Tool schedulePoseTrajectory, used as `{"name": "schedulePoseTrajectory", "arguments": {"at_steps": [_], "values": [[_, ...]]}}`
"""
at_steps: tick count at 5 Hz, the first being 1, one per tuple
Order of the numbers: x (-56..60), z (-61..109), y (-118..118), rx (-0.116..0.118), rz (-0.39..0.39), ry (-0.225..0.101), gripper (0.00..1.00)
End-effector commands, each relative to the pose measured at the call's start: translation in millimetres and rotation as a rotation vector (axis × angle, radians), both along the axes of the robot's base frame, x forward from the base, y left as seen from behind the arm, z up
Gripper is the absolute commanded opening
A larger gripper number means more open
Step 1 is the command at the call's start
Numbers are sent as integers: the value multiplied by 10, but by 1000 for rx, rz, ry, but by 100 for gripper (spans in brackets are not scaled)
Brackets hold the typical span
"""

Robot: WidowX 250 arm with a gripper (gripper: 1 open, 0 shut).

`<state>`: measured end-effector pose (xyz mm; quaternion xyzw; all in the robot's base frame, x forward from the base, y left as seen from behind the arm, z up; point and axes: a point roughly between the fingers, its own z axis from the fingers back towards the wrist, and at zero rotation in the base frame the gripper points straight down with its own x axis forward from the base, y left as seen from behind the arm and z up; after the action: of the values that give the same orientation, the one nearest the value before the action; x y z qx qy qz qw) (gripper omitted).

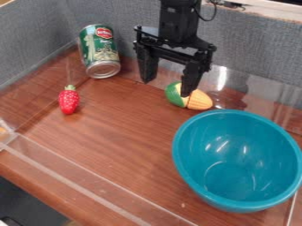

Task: Remove the yellow corn from inside the blue bowl and place it on the table

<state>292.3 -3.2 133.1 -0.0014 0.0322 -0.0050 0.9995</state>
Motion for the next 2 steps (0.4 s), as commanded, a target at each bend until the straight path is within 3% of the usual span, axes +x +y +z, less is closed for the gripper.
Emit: {"name": "schedulePoseTrajectory", "arguments": {"at_steps": [1,2], "values": [[68,-99,65,7,-46,1,100],[221,-235,138,14,-90,-7,100]]}}
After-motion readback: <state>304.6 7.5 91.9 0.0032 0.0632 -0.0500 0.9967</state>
